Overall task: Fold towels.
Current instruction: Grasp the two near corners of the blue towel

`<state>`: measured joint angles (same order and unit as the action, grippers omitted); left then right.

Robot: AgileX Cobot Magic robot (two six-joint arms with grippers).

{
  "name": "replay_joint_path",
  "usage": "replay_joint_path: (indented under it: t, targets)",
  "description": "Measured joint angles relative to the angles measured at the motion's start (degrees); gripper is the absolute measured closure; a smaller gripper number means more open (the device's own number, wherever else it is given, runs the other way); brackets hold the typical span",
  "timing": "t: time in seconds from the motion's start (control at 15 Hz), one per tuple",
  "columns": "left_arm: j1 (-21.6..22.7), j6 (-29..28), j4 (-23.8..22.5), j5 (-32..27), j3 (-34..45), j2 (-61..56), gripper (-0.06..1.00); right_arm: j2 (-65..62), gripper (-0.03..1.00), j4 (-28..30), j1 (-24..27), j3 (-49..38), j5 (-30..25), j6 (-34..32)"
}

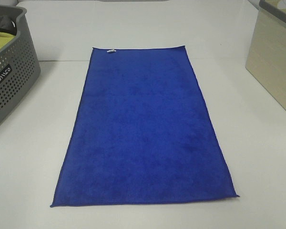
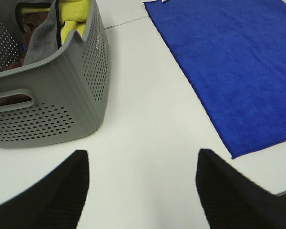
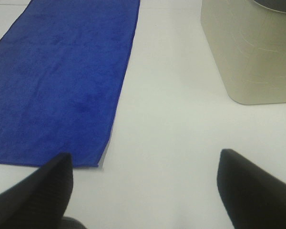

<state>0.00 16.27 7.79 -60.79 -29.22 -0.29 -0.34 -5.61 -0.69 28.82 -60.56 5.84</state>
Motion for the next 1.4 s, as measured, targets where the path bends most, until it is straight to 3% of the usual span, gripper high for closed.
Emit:
replay_joint_path:
  t: [1.4]
  targets:
    - [0.0,0.0,0.0,0.0,0.0,0.0,0.32,0.0,0.19,0.0,0.0,0.0,0.0,0.0]
